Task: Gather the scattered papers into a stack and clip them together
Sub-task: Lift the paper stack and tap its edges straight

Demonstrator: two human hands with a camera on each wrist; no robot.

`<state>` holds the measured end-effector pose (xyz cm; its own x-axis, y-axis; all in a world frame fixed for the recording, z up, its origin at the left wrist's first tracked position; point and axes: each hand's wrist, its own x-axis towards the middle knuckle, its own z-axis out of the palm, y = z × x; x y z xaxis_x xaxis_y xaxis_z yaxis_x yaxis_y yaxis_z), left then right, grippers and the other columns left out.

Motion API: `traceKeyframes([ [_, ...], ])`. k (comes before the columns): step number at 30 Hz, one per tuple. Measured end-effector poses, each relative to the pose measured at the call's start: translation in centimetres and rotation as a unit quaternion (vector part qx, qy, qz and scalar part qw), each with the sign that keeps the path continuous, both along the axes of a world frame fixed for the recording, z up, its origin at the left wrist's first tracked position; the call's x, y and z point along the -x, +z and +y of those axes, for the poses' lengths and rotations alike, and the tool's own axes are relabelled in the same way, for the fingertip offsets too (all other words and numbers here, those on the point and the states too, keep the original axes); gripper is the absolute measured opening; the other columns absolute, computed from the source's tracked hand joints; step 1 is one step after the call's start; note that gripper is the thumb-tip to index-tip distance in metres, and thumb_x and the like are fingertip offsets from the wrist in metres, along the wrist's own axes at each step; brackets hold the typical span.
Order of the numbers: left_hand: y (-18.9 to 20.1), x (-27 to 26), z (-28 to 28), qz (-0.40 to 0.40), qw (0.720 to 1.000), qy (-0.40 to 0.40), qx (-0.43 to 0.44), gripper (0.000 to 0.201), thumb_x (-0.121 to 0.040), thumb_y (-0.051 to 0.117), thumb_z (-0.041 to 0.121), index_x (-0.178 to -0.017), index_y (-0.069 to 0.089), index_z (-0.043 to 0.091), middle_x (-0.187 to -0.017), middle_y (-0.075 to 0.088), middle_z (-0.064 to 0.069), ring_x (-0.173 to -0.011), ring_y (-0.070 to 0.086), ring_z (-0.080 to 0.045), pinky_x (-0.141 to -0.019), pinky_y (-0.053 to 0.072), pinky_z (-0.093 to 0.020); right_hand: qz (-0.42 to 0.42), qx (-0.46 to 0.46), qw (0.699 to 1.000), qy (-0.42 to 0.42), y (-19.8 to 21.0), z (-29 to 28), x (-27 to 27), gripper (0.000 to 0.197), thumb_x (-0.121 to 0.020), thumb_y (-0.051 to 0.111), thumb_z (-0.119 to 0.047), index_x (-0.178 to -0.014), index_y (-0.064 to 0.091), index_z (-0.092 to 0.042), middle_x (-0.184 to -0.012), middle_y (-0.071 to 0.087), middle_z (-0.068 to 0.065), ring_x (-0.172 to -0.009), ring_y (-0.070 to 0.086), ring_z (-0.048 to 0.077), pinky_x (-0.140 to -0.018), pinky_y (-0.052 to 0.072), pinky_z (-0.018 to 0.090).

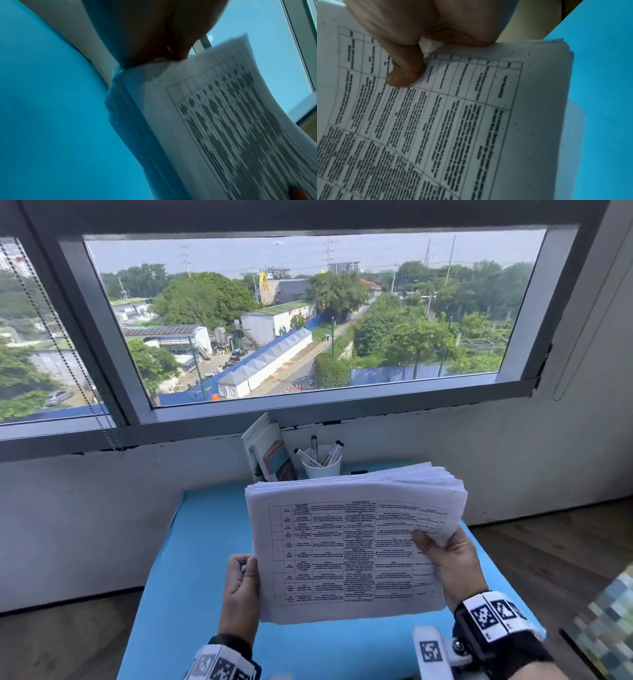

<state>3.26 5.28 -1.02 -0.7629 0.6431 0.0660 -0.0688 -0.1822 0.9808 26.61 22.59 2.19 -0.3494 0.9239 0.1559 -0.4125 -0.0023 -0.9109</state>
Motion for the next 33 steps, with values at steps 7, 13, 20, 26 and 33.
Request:
traceKeyframes([
  [7, -2.8, -0.9, -0.1, 0.050, 0.987, -0.054, 0.140, 0.024, -0.088, 0.063, 0.033, -0.099, 0.044, 0.021, -0.101, 0.061, 0.005, -0.089, 0.061, -0.008, -0.070, 0.047, -0.018, -0.039, 0.032, 0.999, -0.012, -3.0, -0.8, 1.3, 0.086, -0.022, 0.090, -0.055, -0.092, 0.062, -0.014, -0.077, 0.075, -0.002, -0.069, 0.069, 0.011, -0.059, 0.056, 0.023],
  [13, -3.8, -0.9, -0.4, 0.083, 0.981, -0.004, 0.173, 0.028, -0.082, 0.069, 0.005, -0.093, 0.054, 0.026, -0.094, 0.068, 0.006, -0.089, 0.066, -0.017, -0.077, 0.051, -0.033, -0.090, 0.055, 0.994, 0.030, -3.9, -1.2, -0.4, 0.093, -0.020, 0.094, -0.044, -0.099, 0.056, -0.012, -0.080, 0.076, -0.003, -0.078, 0.070, 0.014, -0.062, 0.055, 0.017],
  [20, 3.4, -0.2, 1.1, 0.284, 0.946, -0.018, 0.158, 0.024, -0.074, 0.064, 0.025, -0.087, 0.047, 0.036, -0.066, 0.061, 0.006, -0.064, 0.057, -0.020, -0.060, 0.046, -0.033, -0.318, -0.302, 0.886, -0.154, 5.8, -0.3, -1.4, 0.113, -0.050, 0.084, -0.053, -0.136, 0.011, -0.046, -0.142, 0.022, -0.013, -0.134, 0.020, 0.003, -0.113, 0.015, 0.031],
  [26, 12.2, -0.7, 2.8, 0.574, 0.812, -0.042, 0.102, 0.023, -0.072, 0.062, 0.025, -0.090, 0.048, 0.029, -0.064, 0.060, 0.009, -0.061, 0.055, -0.021, -0.052, 0.035, -0.025, -0.372, -0.315, 0.872, 0.046, 10.7, -0.3, 2.9, 0.088, -0.053, 0.088, -0.031, -0.125, 0.042, -0.053, -0.121, 0.062, -0.011, -0.110, 0.056, 0.013, -0.099, 0.046, 0.043],
  [33, 14.7, 0.3, 2.6, 0.461, 0.886, 0.052, 0.028, 0.057, -0.059, 0.082, 0.042, -0.104, 0.048, 0.044, -0.105, 0.049, 0.028, -0.093, 0.043, -0.003, -0.081, 0.035, -0.016, -0.069, -0.101, 0.992, 0.037, 6.3, -0.2, 2.8, 0.064, -0.020, 0.093, -0.046, -0.076, 0.077, -0.023, -0.072, 0.074, 0.000, -0.067, 0.067, 0.012, -0.064, 0.058, 0.027],
])
